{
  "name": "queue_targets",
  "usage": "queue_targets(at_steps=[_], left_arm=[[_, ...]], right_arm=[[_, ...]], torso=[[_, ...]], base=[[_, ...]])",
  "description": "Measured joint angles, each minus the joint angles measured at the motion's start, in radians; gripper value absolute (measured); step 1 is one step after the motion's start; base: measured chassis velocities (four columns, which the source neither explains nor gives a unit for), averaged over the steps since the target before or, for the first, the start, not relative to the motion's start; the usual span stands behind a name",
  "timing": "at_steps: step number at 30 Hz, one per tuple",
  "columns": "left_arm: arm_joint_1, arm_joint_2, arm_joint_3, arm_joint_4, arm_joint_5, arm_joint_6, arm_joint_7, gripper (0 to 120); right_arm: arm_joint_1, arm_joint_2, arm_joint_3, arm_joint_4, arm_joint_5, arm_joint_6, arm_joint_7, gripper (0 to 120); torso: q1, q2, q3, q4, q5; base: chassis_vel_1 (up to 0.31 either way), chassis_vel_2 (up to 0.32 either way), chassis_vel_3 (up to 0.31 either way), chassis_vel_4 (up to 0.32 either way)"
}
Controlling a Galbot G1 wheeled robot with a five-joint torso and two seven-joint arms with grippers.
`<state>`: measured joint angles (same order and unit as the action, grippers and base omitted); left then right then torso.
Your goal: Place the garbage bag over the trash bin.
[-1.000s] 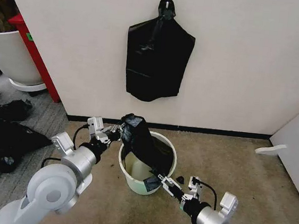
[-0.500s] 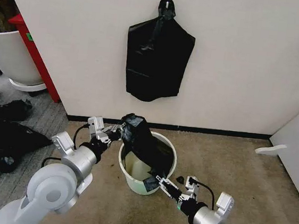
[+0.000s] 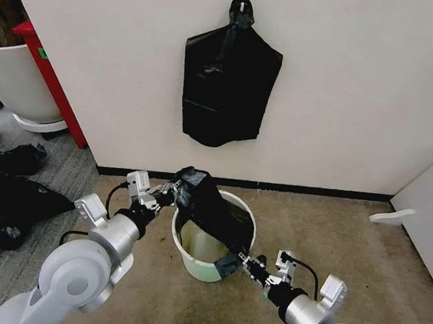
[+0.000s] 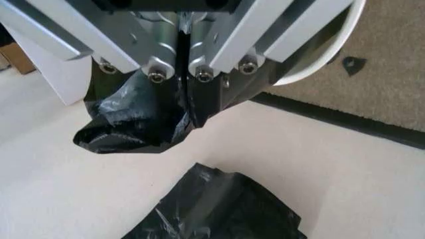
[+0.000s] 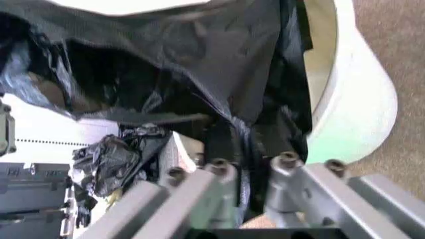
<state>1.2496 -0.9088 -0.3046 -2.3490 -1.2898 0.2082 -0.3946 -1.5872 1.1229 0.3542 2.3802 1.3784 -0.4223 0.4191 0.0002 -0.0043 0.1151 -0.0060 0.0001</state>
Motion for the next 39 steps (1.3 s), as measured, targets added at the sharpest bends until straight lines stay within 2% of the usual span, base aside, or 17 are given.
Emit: queue_targets(at_steps=[6,11,15,18,20,23,30,34,39], left_arm=[[0.034,0.015,-0.020,-0.004,0.025,0.009,0.030,0],[0.063,0.043,-0.037,-0.009,0.052,0.039,0.078,0],[0.084,0.081,-0.043,-0.033,0.026,0.069,0.084,0],[0.091,0.101,-0.047,-0.041,0.011,0.084,0.078,0],[0.110,0.121,-0.053,-0.061,-0.020,0.099,0.061,0],[0.145,0.147,-0.066,-0.095,-0.068,0.123,0.031,0],[0.245,0.157,-0.104,-0.153,-0.127,0.153,-0.043,0],[0.281,0.138,-0.110,-0.147,-0.106,0.165,-0.066,0],[0.325,0.105,-0.101,-0.086,-0.051,0.168,-0.068,0]], right_arm=[[0.027,-0.031,0.030,0.036,0.024,0.015,0.030,0],[0.054,-0.105,0.075,0.083,0.089,0.012,0.071,0],[0.071,-0.198,0.175,0.119,0.258,-0.022,0.138,0],[0.083,-0.223,0.225,0.123,0.375,-0.038,0.202,0],[0.110,-0.243,0.267,0.123,0.489,-0.046,0.277,0],[0.121,-0.250,0.293,0.123,0.578,-0.050,0.370,0],[0.104,-0.220,0.262,0.123,0.605,-0.051,0.458,0],[0.083,-0.193,0.244,0.122,0.603,-0.058,0.482,0],[0.077,-0.170,0.224,0.121,0.597,-0.066,0.510,0]], torso=[[0.000,0.000,0.000,0.0001,0.0000],[0.000,0.000,0.000,0.0000,0.0001],[0.000,0.000,0.000,0.0001,0.0001],[0.000,0.000,0.000,-0.0003,-0.0001],[0.000,0.000,0.000,0.0002,0.0002],[0.000,0.000,0.000,0.0000,0.0000],[0.000,0.000,0.000,0.0001,0.0000],[0.000,0.000,0.000,-0.0001,0.0001],[0.000,0.000,0.000,0.0001,0.0000]], base=[[0.000,0.000,0.000,0.000],[0.000,0.000,0.000,0.000],[0.000,0.000,0.000,0.000],[0.000,0.000,0.000,0.000],[0.000,0.000,0.000,0.000],[0.000,0.000,0.000,0.000],[0.000,0.000,0.000,0.000],[0.000,0.000,0.000,0.000],[0.000,0.000,0.000,0.000]])
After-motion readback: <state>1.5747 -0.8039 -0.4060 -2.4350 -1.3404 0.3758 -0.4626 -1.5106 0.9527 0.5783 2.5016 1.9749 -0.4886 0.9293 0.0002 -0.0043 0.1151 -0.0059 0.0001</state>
